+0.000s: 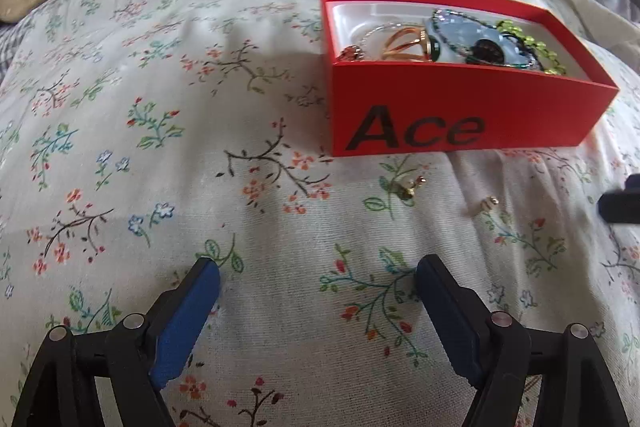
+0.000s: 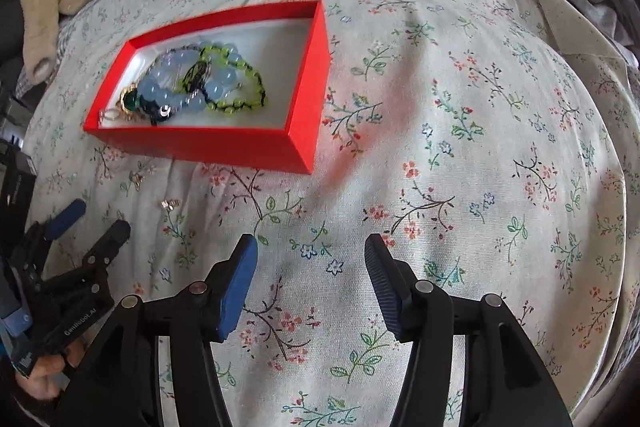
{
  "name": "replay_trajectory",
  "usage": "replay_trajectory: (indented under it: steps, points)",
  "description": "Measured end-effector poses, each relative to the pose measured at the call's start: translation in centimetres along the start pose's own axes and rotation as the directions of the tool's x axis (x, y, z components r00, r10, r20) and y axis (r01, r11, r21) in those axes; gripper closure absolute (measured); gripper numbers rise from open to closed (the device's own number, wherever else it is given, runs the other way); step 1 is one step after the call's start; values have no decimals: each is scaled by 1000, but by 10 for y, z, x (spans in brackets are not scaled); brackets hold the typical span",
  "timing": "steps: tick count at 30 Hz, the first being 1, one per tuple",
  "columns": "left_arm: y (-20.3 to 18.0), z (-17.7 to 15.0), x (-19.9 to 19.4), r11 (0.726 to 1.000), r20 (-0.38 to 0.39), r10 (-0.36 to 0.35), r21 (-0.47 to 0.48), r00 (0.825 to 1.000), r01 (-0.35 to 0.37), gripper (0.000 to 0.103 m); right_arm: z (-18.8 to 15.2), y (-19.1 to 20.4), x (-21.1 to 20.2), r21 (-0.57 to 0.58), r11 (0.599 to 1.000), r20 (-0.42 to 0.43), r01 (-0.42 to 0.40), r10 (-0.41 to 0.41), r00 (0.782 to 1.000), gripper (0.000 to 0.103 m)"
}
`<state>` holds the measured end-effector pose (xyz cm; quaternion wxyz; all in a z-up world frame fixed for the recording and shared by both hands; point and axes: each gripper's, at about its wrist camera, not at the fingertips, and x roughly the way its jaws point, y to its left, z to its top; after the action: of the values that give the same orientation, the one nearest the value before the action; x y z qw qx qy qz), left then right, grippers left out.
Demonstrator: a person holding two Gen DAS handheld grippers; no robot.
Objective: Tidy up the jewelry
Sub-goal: 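Grasp the second small gold earring with the left tool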
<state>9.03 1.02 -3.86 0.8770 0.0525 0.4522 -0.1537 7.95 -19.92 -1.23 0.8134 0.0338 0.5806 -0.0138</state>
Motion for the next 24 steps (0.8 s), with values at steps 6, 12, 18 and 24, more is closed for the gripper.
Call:
replay_trajectory:
  steps: [6,12,18,24]
  points:
    - [-4,13,2,989,15,-146,-7,989,146,70,-14,2,9,-101,995,14,19,-18,1000,40]
    - [-28,18,10,981,5,-179,72,984,178,77,-22,-5,6,-103,995,2,4,-4,1000,39]
    - [-24,27,17,979,7,-200,36,980,199,86,-21,-11,5,-95,995,-8,-10,9,1000,39]
    - [-21,26,17,981,1,-193,31,981,193,94,-20,-16,5,-90,996,-12,-9,8,1000,39]
